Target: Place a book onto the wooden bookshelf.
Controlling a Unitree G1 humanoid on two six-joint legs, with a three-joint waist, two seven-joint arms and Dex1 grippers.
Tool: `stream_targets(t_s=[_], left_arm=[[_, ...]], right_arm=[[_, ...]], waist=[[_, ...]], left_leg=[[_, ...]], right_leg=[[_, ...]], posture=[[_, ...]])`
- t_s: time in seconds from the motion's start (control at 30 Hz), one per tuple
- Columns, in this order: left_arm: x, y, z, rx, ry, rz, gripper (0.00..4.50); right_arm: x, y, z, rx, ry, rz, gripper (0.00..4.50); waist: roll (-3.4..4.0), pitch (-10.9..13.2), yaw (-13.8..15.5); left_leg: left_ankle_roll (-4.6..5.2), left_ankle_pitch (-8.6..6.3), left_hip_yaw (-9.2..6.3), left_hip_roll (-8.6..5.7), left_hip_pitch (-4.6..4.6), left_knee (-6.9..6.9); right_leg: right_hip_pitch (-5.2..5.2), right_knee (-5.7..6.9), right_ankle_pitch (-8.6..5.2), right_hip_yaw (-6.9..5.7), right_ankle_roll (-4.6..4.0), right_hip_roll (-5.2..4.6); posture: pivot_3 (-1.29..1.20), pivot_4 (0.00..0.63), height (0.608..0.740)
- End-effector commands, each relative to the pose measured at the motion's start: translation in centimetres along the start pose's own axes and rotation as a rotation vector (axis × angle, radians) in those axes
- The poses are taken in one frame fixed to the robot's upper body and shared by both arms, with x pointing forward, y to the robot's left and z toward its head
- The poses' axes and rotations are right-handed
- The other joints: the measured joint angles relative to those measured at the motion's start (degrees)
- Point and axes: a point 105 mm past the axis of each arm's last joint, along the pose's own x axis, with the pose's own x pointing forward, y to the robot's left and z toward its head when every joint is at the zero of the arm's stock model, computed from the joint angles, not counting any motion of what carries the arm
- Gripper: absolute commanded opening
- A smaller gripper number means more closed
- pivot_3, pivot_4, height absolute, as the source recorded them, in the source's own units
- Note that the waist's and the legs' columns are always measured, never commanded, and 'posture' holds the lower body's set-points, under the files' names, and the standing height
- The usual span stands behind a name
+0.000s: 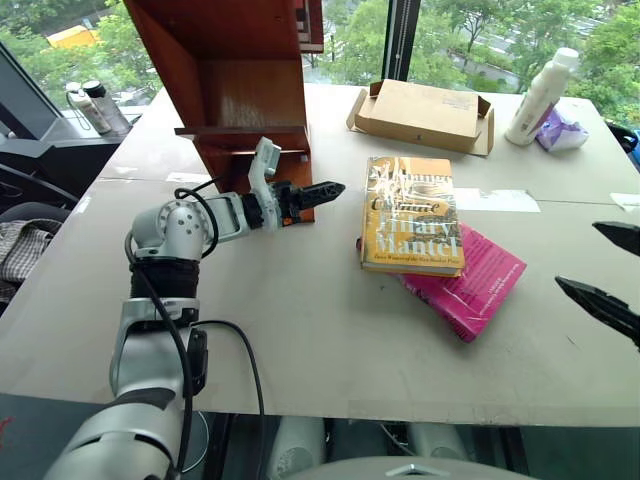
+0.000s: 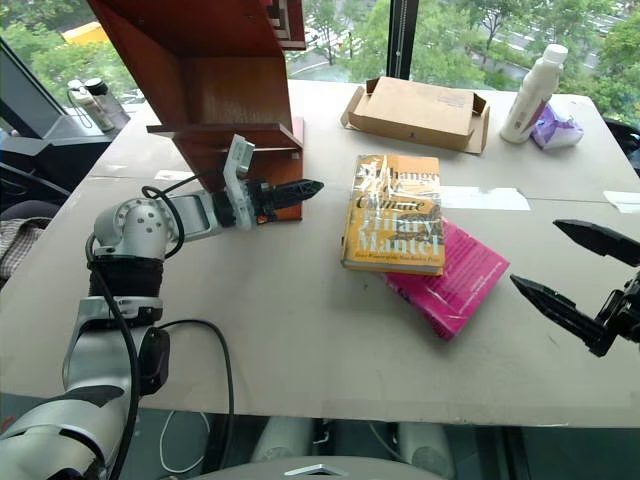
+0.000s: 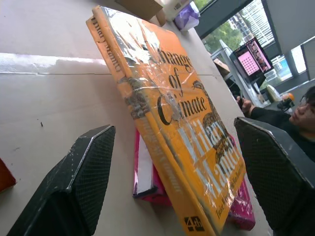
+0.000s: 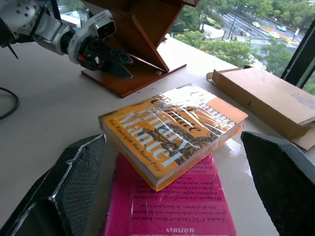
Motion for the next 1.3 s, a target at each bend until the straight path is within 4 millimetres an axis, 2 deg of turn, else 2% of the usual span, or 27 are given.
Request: stream_targets(t_s=[0.03,0.13,0.3,0.57,0.67,0.8,0.9,0.97,1.07,1.23,1.3], left_arm=[[2.3,-0.1,0.8,-0.082,-0.022,-0.043,3.98],[4.0,0.1,0.9,-0.098,-0.03,-0.054,3.98],[6.3,-0.2,-1.0,-0.128,0.037,-0.087,3.98],[8.2,-0.6,-3.9,-0.114,0.115,-0.138,3.98],[8.5,-1.1,-3.8,-0.127,0.081,-0.179,3.18],[8.3,-1.5,-3.2,-0.164,0.051,-0.221,1.3],[7.7,-1.6,-2.6,-0.205,0.028,-0.241,0.32],[7.3,-1.7,-1.9,-0.223,0.013,-0.252,0.19],[6.6,-3.2,-0.7,-0.258,0.023,-0.329,0.19],[5.3,-7.9,1.7,-0.309,0.077,-0.5,0.19],[4.7,-10.3,1.2,-0.25,0.145,-0.542,0.19]], right_arm=[[-0.5,1.1,1.0,-0.044,-0.027,-0.055,4.41],[-0.7,1.6,1.1,-0.044,-0.03,-0.088,4.41],[-1.0,2.8,1.0,-0.037,-0.024,-0.118,4.41],[-1.3,3.9,1.1,-0.032,-0.012,-0.152,4.41],[-1.3,4.2,1.0,-0.022,-0.001,-0.143,4.5],[-1.2,4.4,1.0,-0.015,0.014,-0.134,4.5],[-1.2,4.5,0.8,-0.005,0.021,-0.131,4.5],[-1.1,4.5,0.6,-0.004,0.03,-0.134,4.5],[-1.0,4.4,0.7,-0.001,0.019,-0.143,4.5],[0.1,3.7,1.0,-0.031,-0.042,-0.171,4.5],[0.6,2.7,1.1,-0.027,-0.076,-0.149,4.5]], waist=[[-0.01,0.0,0.3],[-0.03,0.0,0.6],[-0.06,0.0,0.6],[-0.11,0.1,0.6],[-0.11,0.1,0.7],[-0.12,0.1,0.6],[-0.13,0.1,0.7],[-0.13,0.1,0.6],[-0.13,0.1,0.6],[-0.16,0.1,0.7],[-0.16,0.1,0.6]], left_leg=[[0.0,0.0,0.0,-0.01,-0.02,0.0],[0.02,-0.01,-0.05,-0.11,-0.09,0.0],[0.03,-0.02,-0.07,-0.13,-0.15,-0.07],[0.04,-0.02,-0.15,-0.15,-0.21,-0.06],[0.04,-0.03,-0.2,-0.15,-0.21,-0.07],[0.04,-0.03,-0.21,-0.16,-0.24,-0.06],[0.04,-0.03,-0.23,-0.17,-0.25,-0.06],[0.04,-0.03,-0.25,-0.17,-0.25,-0.06],[0.04,-0.03,-0.25,-0.17,-0.26,-0.07],[0.04,-0.02,-0.4,-0.17,-0.47,0.03],[0.04,-0.02,-0.43,-0.19,-0.62,0.09]], right_leg=[[-0.01,-0.01,0.0,0.0,0.0,-0.01],[0.0,-0.08,-0.07,-0.05,0.12,-0.05],[-0.03,-0.19,0.0,-0.05,-0.01,-0.07],[-0.05,-0.2,-0.03,-0.11,0.03,-0.12],[-0.05,-0.19,-0.05,-0.16,0.04,-0.14],[-0.05,-0.21,-0.05,-0.17,0.03,-0.16],[-0.05,-0.21,-0.06,-0.2,0.05,-0.17],[-0.05,-0.21,-0.11,-0.21,0.12,-0.16],[-0.06,-0.21,-0.11,-0.21,0.13,-0.16],[-0.13,-0.21,-0.11,-0.37,0.12,-0.17],[-0.25,-0.17,-0.09,-0.38,0.12,-0.2]], posture=[[0.0,0.15,0.733],[0.0,0.15,0.733],[0.0,0.15,0.733],[0.0,0.15,0.733],[0.0,0.15,0.733],[0.0,0.15,0.733],[0.0,0.15,0.733],[0.0,0.15,0.733],[0.0,0.15,0.733],[0.0,0.15,0.733],[0.0,0.15,0.733]])
